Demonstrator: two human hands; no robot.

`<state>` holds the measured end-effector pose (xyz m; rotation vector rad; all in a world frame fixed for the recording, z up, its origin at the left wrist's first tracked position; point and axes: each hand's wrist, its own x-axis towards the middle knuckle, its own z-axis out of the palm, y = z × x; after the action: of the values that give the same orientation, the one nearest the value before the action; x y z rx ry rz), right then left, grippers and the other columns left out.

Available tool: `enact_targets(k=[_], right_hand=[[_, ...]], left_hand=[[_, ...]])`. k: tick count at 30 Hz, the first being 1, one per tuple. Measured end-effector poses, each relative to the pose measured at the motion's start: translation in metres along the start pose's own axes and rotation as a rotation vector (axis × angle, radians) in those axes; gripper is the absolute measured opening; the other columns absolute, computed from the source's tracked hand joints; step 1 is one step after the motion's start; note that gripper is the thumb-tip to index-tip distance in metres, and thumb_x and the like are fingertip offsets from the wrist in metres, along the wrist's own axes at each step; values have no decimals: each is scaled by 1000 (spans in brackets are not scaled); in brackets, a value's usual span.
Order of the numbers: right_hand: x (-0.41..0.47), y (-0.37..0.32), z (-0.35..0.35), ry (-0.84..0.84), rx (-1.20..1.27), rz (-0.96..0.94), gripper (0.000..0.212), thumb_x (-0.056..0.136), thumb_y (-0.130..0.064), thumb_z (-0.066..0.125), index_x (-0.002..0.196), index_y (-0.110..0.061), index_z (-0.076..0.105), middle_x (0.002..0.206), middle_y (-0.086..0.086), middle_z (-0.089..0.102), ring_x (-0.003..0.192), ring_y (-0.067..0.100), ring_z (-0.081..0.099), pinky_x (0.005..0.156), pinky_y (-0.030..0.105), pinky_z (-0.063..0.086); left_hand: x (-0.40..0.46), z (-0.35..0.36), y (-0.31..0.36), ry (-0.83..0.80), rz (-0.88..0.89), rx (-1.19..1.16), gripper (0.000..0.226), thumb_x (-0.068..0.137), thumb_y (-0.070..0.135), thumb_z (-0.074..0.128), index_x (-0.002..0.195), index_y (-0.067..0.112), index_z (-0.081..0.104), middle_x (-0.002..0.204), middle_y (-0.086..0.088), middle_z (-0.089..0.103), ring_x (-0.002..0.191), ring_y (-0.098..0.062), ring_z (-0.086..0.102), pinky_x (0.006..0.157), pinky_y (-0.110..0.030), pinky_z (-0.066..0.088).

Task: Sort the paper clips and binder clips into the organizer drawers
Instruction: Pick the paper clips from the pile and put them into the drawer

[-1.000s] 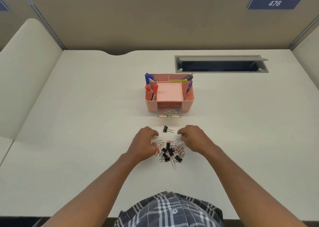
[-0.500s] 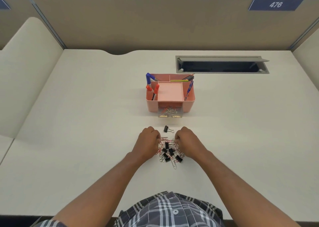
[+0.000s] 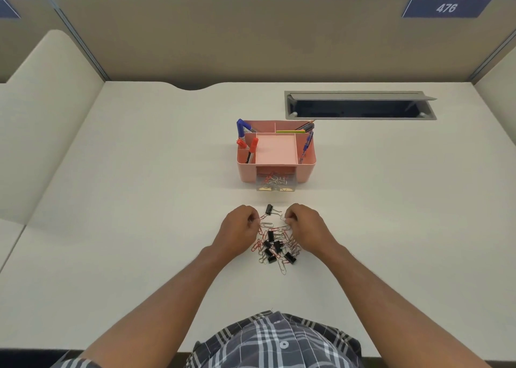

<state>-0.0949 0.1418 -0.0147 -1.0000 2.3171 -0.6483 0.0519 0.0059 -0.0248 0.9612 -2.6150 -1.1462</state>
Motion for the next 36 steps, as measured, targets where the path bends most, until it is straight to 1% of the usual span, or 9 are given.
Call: enact_targets(k=[3, 8, 13, 18, 20, 22, 26, 30, 36], right_hand=[[1, -14, -14, 116, 82, -97, 15, 97, -14, 55, 106, -13, 67, 98, -1, 65, 86, 10, 58, 81, 27, 47], [14, -40, -44, 352, 129, -307, 14, 92, -7, 57, 96, -11, 70, 89, 3, 68, 82, 18, 61, 74, 31, 51], [37, -49, -52, 355, 18, -291, 19, 92, -7, 53, 95, -9, 72, 88, 7, 70, 81, 23, 61, 73, 41, 54], [31, -48, -52, 381, 44, -313, 18, 94, -9, 55, 101, -10, 71, 92, 6, 71, 82, 20, 62, 73, 35, 54], [23, -40, -48, 347, 54, -319, 14, 92, -10, 56, 94, -12, 70, 87, 1, 69, 79, 17, 60, 71, 34, 52], [16, -29, -39, 206, -8, -265, 14, 92, -13, 56, 94, -14, 71, 90, 0, 68, 82, 17, 60, 77, 36, 52], [4, -6, -17, -63, -211, -93, 22, 95, -20, 55, 111, -16, 70, 108, 3, 66, 100, 23, 61, 86, 35, 50], [-5, 1, 5, -78, -239, -74, 20, 94, -23, 58, 110, -16, 68, 107, 4, 59, 100, 24, 58, 83, 34, 48], [-4, -6, 14, -47, -231, -115, 12, 95, -19, 55, 95, -14, 66, 101, 5, 57, 96, 23, 54, 81, 35, 47]], left_hand=[[6, -9, 14, 84, 55, -44, 7, 88, 14, 59, 82, 18, 60, 79, 7, 61, 74, -10, 57, 68, -29, 50], [32, -30, 44, 261, 180, 8, 6, 87, 13, 61, 82, 17, 59, 76, 4, 60, 69, -13, 54, 61, -30, 48], [57, -37, 62, 248, 161, 111, 8, 89, 14, 60, 84, 16, 66, 79, 1, 65, 72, -15, 57, 64, -35, 54], [54, -33, 57, 241, 227, 39, 7, 90, 12, 60, 92, 16, 66, 86, 1, 65, 75, -13, 57, 65, -29, 53], [43, -28, 42, 232, 262, 31, 9, 86, 8, 60, 89, 17, 62, 83, 3, 62, 73, -14, 55, 64, -33, 52], [28, -18, 23, 178, 250, 46, 15, 84, 6, 60, 93, 18, 62, 85, 5, 60, 77, -14, 54, 69, -36, 52], [1, 0, -10, -122, 163, 185, 39, 85, 14, 63, 123, 21, 62, 109, 2, 53, 104, -15, 48, 92, -29, 43], [-2, 8, -20, -151, 183, 284, 41, 86, 19, 66, 127, 20, 61, 113, -3, 51, 107, -22, 48, 94, -36, 44], [5, 12, -8, -97, 181, 299, 15, 92, 20, 60, 106, 17, 66, 103, -4, 53, 99, -24, 50, 84, -38, 46]])
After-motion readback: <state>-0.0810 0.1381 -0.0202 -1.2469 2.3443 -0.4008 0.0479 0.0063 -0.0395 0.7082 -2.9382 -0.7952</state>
